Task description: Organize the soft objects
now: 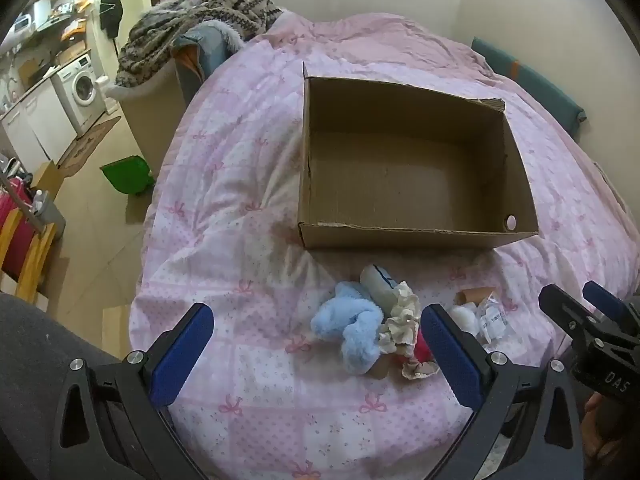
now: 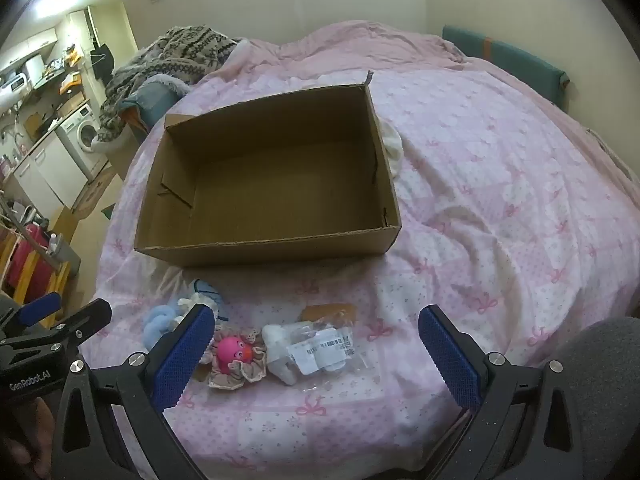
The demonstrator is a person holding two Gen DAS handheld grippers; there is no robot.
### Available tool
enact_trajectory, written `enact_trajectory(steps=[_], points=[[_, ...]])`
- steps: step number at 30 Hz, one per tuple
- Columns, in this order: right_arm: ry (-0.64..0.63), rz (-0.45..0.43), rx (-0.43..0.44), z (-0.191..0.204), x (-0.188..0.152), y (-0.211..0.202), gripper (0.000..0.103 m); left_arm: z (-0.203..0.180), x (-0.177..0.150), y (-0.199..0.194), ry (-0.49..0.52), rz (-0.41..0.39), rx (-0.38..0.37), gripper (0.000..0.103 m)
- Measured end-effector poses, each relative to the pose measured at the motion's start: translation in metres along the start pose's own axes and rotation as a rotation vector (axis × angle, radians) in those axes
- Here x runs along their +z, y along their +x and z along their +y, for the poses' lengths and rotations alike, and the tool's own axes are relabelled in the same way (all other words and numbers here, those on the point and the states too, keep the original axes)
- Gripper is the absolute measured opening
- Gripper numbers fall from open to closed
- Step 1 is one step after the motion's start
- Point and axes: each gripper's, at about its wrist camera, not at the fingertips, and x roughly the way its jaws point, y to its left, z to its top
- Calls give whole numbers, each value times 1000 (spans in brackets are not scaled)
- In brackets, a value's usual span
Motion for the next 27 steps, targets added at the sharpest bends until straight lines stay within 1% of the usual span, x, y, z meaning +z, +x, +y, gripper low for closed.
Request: enact_trajectory(steps=[2, 3, 8, 9, 27], points=[[1, -1, 2, 0, 0, 0, 103, -3, 1, 1, -1, 4, 8, 103], [1, -1, 2, 0, 0, 0, 103, 0, 1, 1, -7, 6, -7, 103], [-6, -5, 6, 1, 0, -1, 103, 0, 0, 1, -8, 3, -5, 103], [10, 2, 7, -6, 1, 1, 103, 0, 0, 1, -8, 4, -5, 103], [8, 0, 6, 0, 0, -2, 103, 3, 1, 3, -6, 4, -3, 103]])
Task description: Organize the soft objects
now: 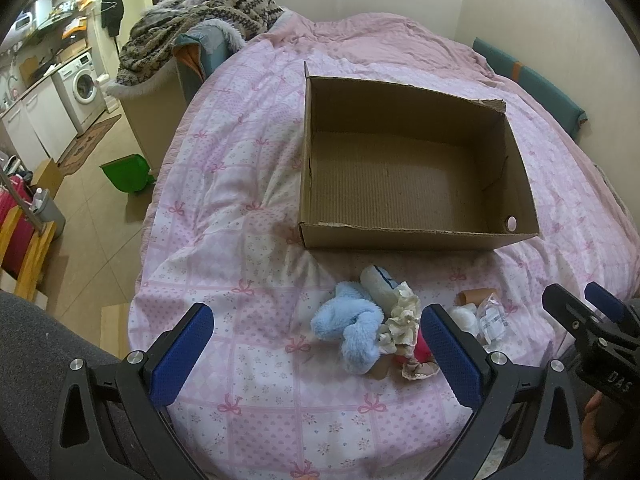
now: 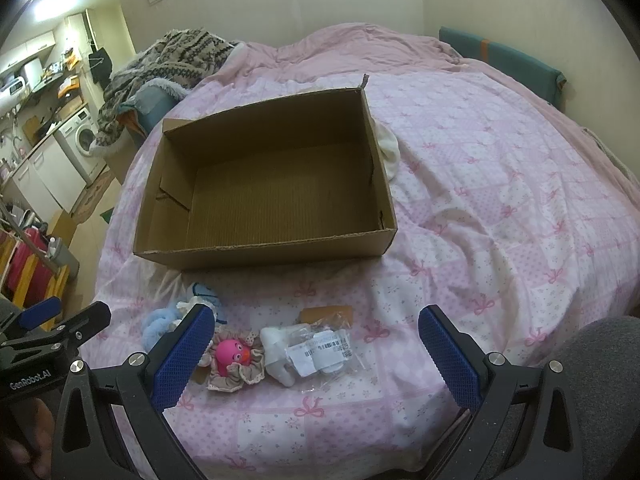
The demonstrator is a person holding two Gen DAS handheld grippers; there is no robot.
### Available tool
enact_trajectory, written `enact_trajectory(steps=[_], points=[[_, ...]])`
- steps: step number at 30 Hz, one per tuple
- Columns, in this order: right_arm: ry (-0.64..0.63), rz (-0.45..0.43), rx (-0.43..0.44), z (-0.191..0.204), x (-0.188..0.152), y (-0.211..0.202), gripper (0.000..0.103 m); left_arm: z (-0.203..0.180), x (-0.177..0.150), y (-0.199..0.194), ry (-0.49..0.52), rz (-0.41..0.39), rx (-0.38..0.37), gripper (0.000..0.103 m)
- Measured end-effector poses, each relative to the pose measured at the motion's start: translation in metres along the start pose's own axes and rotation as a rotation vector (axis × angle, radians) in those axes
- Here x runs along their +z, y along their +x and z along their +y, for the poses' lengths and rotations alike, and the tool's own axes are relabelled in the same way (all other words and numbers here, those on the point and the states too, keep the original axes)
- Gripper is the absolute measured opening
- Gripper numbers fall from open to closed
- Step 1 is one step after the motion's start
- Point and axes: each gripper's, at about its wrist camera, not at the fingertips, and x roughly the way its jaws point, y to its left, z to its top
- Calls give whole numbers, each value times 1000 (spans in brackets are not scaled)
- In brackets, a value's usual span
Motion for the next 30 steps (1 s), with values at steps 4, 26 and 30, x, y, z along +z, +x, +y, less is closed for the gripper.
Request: enact_trajectory(steps=[4, 26, 30], points=[[0, -4, 0, 0, 1, 0, 103, 1, 0, 0, 0, -2, 1, 103], [0, -6, -1, -2, 1, -2, 103, 0, 0, 2, -2, -3, 1, 103], [0, -7, 0, -2, 1, -3, 103, 1, 0, 2, -2, -2, 1, 103]])
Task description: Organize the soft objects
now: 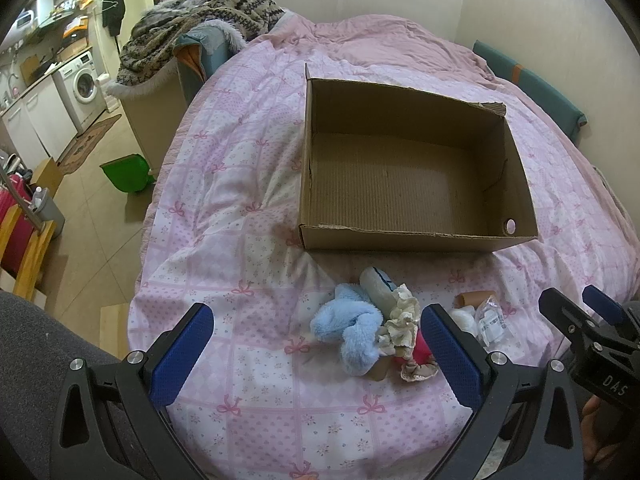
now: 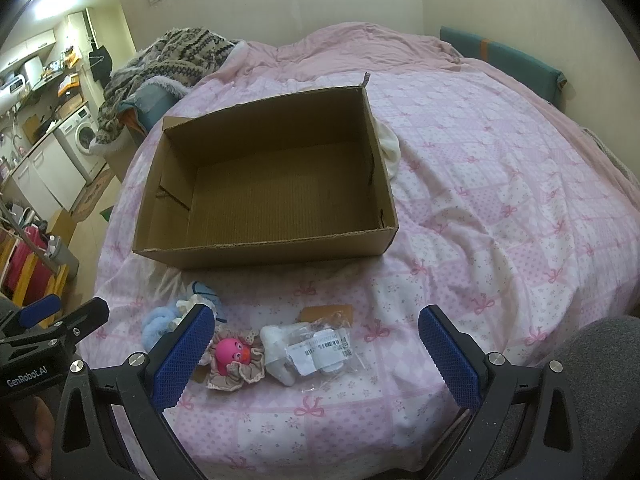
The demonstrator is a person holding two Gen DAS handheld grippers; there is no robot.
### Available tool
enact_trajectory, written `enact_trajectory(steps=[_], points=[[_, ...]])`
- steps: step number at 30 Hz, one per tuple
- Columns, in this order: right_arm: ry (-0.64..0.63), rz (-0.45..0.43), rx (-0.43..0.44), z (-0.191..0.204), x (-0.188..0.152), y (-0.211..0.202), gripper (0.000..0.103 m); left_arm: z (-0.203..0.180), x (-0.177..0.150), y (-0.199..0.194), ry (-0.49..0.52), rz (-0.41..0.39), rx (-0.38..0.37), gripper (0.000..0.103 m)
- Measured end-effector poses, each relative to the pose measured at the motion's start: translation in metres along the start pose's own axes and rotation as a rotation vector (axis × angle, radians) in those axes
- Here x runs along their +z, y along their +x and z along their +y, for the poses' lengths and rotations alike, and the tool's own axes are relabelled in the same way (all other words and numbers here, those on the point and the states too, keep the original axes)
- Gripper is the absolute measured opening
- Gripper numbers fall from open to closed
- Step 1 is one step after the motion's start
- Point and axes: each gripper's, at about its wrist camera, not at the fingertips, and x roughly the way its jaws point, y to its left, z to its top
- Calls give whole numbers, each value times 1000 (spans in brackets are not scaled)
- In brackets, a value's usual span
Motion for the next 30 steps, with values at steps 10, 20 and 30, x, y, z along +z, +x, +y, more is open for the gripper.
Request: enact_trajectory(steps=[10, 20, 30], points=[[-1, -1, -1, 1, 0, 1, 103, 0, 0, 0, -1, 0, 0, 103], [-1, 1, -2, 1, 0, 1, 103, 0, 0, 0, -1, -1, -1, 103], [0, 3, -2, 1, 0, 2, 103, 0, 0, 0, -2, -1, -1, 103]])
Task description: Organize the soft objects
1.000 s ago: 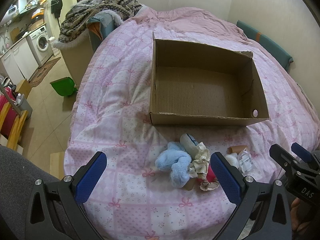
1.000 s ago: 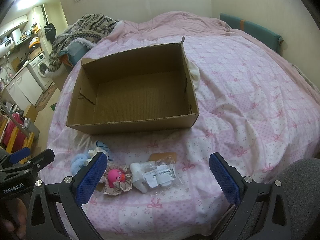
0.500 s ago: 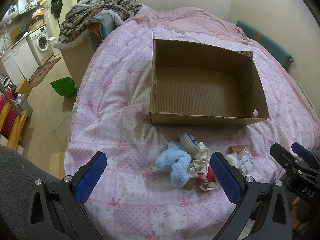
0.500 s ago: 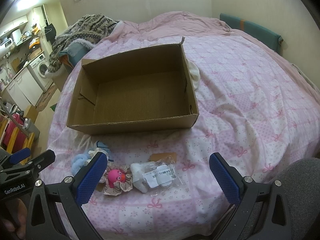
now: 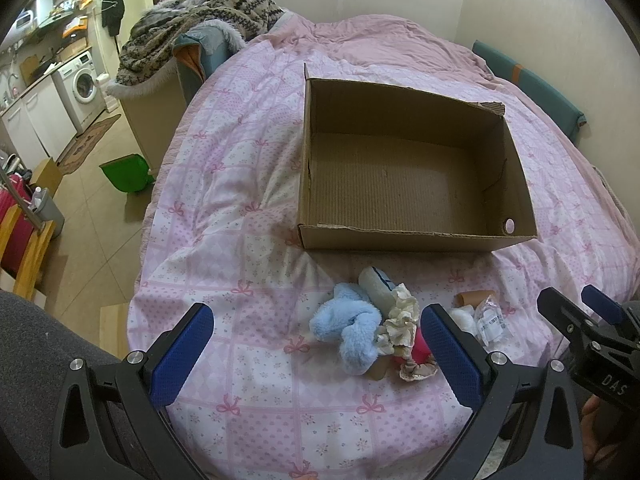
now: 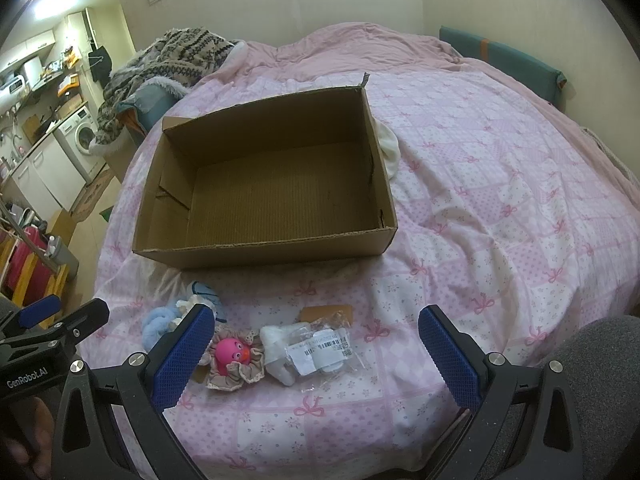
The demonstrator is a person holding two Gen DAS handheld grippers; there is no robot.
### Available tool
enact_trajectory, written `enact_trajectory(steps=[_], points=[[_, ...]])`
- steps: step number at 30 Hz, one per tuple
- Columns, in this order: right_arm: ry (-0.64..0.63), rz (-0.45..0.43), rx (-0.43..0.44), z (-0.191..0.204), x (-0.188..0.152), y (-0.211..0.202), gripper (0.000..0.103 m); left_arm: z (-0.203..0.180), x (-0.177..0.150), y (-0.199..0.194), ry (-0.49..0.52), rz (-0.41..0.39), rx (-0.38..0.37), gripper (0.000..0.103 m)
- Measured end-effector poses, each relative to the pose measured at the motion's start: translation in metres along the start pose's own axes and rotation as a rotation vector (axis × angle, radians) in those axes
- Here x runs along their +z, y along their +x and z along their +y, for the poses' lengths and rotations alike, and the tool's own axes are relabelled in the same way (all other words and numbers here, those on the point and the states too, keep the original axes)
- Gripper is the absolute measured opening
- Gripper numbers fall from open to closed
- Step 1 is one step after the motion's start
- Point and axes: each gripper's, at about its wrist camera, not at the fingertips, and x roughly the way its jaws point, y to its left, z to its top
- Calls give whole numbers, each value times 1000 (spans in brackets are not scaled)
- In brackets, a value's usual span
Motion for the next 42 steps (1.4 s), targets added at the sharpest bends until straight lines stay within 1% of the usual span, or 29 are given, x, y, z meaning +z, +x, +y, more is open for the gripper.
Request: enact_trajectory(steps=[8, 12, 15, 17, 19, 21, 23, 24, 25, 28, 29, 30, 31, 32, 33, 34, 35, 37, 38, 40, 42], points=[[11, 11, 9, -2, -1, 1, 103, -1, 0, 0, -3, 9, 3, 103], [48, 57, 82, -13, 13, -1, 103, 1, 4, 4, -11, 28, 17, 103], [64, 88, 105, -24, 30, 1, 103, 7, 7, 8, -35, 38, 33, 103], [104, 144, 130, -35, 40, 9, 103, 9, 6, 12, -48, 56, 33, 103], [146, 239, 152, -45, 45, 24, 103, 12, 6, 14, -53, 68, 35, 103], [174, 350, 188, -48, 41, 45, 103, 14, 6, 16, -59, 76, 37, 103], [188, 454, 217, -46, 31, 67, 103, 16, 6, 17, -68, 85, 38, 103], [177, 504, 208, -42, 24, 78, 101, 17, 6, 18, -73, 90, 37, 103], [156, 536, 197, -37, 17, 87, 95, 18, 6, 19, -77, 94, 37, 103], [65, 581, 128, -21, -1, 109, 93, 21, 6, 22, -86, 107, 33, 103], [49, 586, 109, -19, -6, 115, 88, 22, 6, 23, -90, 113, 31, 103], [50, 601, 104, -18, -9, 121, 80, 24, 6, 24, -95, 118, 30, 103], [55, 614, 106, -17, -12, 125, 76, 25, 6, 25, -100, 123, 31, 103], [53, 617, 105, -16, -14, 128, 69, 27, 6, 26, -107, 129, 31, 103], [42, 617, 99, -15, -16, 130, 59, 28, 7, 27, -114, 135, 31, 103], [40, 624, 93, -14, -17, 130, 53, 29, 6, 29, -121, 141, 30, 103], [43, 630, 90, -16, -19, 131, 39, 30, 6, 30, -128, 147, 30, 103], [40, 633, 98, -16, -23, 132, 29, 31, 6, 31, -136, 157, 26, 103], [34, 627, 90, -17, -24, 130, 25, 32, 6, 32, -136, 159, 25, 103], [38, 603, 91, -22, -23, 121, 25, 32, 6, 32, -135, 158, 27, 103], [61, 564, 113, -28, -22, 107, 25, 32, 6, 32, -138, 158, 27, 103]])
